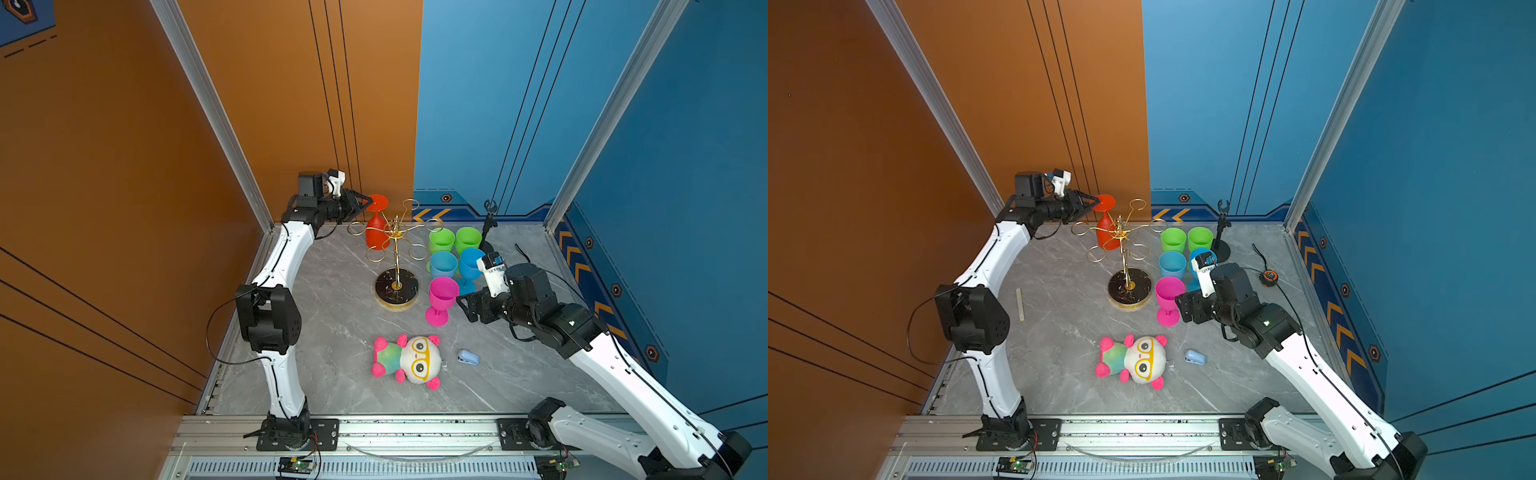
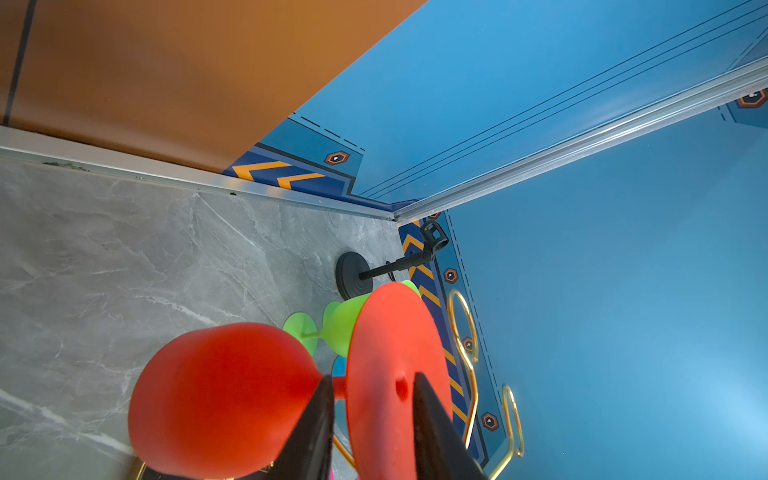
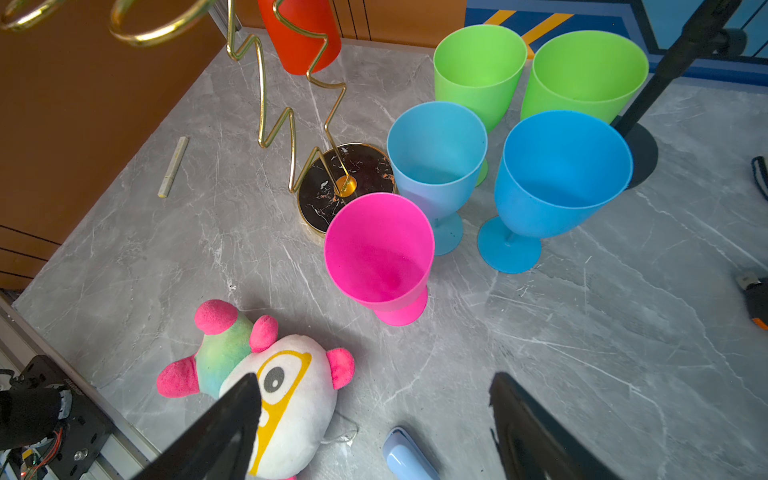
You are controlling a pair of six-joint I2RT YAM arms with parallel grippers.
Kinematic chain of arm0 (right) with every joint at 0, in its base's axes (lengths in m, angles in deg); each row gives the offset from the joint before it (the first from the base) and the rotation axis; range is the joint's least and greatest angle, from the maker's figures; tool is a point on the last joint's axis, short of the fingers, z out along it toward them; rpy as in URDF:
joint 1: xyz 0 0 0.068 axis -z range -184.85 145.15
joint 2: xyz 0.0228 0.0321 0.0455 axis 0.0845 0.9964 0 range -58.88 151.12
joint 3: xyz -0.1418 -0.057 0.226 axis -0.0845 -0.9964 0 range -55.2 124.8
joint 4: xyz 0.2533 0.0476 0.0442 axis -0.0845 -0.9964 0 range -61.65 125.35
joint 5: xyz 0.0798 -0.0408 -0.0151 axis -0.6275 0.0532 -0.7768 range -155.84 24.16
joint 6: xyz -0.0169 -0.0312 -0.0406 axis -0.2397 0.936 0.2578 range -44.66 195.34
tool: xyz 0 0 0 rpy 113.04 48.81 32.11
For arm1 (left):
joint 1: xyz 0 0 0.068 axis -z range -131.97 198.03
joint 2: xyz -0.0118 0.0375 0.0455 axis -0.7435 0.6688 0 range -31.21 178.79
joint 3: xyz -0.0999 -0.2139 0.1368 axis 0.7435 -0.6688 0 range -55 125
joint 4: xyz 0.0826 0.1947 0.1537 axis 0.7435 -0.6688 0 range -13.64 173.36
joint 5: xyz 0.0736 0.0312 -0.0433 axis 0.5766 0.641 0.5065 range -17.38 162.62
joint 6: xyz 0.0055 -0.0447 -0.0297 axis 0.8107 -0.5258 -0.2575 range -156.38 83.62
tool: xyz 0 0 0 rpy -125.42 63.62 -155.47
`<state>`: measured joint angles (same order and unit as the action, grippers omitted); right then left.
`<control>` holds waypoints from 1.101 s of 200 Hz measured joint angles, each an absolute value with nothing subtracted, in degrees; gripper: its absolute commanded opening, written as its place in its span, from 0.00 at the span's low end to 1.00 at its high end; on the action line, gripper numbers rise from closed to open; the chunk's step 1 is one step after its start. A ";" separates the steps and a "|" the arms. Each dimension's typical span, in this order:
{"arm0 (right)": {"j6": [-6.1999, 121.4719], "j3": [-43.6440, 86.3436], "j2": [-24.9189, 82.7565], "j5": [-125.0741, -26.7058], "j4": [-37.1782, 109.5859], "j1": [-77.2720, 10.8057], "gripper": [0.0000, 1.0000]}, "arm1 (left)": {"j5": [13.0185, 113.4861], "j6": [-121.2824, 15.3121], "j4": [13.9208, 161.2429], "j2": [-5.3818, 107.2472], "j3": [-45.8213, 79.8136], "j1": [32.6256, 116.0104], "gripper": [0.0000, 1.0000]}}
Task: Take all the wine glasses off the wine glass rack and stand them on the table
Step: 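Reach the left gripper to the red glass's foot on the rack, then close the left gripper on the red glass's foot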
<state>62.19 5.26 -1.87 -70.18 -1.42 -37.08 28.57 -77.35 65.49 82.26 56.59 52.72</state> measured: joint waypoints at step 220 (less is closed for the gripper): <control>61.77 4.22 -2.17 -70.20 -0.26 -37.01 0.88 | 27.46 -78.99 66.04 82.04 58.09 52.50 0.06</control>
